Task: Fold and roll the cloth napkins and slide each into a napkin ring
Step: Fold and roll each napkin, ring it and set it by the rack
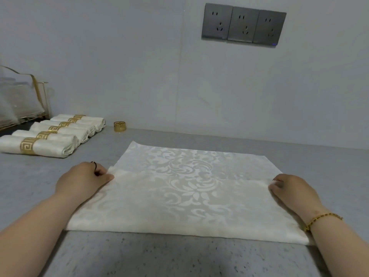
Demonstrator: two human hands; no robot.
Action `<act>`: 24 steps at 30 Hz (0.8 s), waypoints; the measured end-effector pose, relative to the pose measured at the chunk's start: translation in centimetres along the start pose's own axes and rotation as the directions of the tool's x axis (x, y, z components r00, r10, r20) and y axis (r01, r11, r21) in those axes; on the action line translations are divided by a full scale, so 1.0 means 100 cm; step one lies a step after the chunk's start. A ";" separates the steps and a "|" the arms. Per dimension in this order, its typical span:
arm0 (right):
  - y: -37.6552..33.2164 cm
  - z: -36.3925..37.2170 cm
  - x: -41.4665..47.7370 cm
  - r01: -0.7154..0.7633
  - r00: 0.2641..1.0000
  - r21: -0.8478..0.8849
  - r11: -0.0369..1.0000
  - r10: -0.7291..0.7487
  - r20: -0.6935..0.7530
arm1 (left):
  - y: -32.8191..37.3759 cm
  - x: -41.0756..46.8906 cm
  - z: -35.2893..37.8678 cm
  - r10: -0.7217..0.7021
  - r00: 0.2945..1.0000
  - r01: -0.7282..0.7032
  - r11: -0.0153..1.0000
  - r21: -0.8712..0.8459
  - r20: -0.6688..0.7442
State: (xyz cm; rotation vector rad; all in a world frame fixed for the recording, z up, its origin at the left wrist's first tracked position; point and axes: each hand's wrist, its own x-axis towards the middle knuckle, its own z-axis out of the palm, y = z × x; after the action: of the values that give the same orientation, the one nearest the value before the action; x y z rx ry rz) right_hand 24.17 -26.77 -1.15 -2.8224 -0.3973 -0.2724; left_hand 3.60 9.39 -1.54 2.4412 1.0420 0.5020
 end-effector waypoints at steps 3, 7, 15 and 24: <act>-0.002 0.000 0.000 0.012 1.000 -0.052 0.999 -0.012 0.002 | -0.001 0.000 0.000 0.019 1.000 -0.019 0.998 0.054 0.005; -0.005 -0.002 -0.003 0.027 1.000 -0.167 0.986 -0.025 0.014 | 0.012 -0.014 -0.010 0.127 0.988 -0.115 0.985 0.125 -0.087; -0.076 -0.012 -0.066 0.579 0.811 0.024 0.815 -0.578 0.093 | 0.065 -0.083 0.022 0.577 0.760 -0.624 0.776 0.088 0.301; -0.100 0.021 -0.084 0.491 0.817 0.090 0.867 -0.494 0.297 | 0.066 -0.088 0.043 0.515 0.661 -0.679 0.720 0.144 0.545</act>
State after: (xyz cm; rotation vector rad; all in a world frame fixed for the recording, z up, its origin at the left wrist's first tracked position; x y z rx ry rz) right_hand 13.56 -18.94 -2.58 -2.7018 -1.2040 0.0840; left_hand 3.77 -2.28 -3.06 2.9867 0.0634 -0.1241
